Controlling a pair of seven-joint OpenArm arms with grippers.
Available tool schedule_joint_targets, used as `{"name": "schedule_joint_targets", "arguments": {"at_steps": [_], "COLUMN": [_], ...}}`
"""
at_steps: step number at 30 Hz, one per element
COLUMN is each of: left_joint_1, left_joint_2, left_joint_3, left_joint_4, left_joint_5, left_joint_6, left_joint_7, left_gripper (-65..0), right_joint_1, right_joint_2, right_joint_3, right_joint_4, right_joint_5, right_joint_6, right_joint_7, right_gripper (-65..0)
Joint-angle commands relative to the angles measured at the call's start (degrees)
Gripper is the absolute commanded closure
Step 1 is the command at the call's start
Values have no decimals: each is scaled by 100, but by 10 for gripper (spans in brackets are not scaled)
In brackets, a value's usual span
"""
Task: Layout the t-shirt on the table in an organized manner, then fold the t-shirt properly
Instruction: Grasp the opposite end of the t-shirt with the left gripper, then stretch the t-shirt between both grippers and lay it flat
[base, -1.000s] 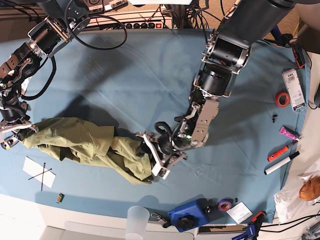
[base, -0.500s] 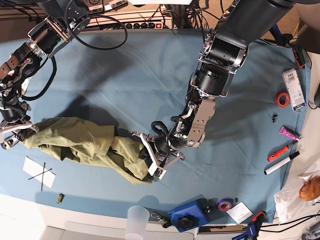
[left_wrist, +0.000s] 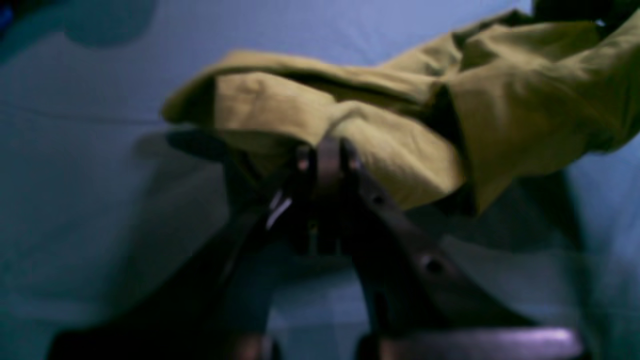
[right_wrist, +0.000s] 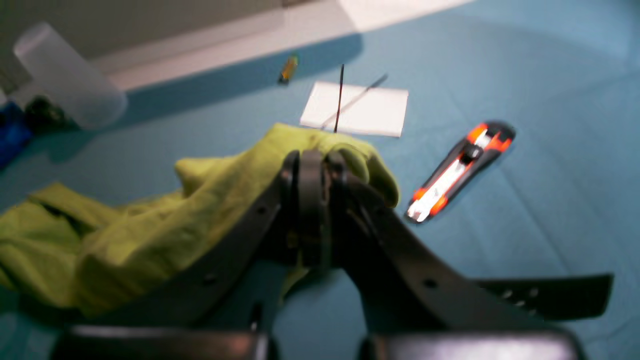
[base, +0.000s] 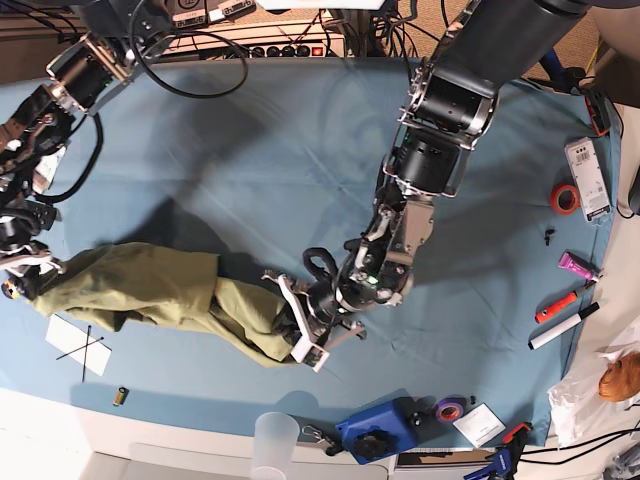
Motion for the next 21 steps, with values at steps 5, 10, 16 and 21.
{"name": "schedule_joint_targets", "arguments": {"at_steps": [5,10,16,21], "left_joint_1": [-205,-208,-221,-313], "left_joint_2": [-417,-785,-1126,-1482], "left_joint_3": [-22,-125,-870,-1556], "left_joint_4": [518,811,922,925], "left_joint_5": [-61,-61,-308,-811], "left_joint_6": [258,157,83,-461], "left_joint_7": [96,291,400,850], "left_gripper": [0,0,0,0], "right_joint_1": [144,160,175,393], "right_joint_2": [411,450,450,448], "right_joint_3": [7,-11,-627,-1421], "right_joint_4": [92,92,92,92], "right_joint_5": [328,575,535,57], "right_joint_6": [-9,116,179,61], "right_joint_7": [243,232,243,420], "right_gripper": [0,0,0,0]}}
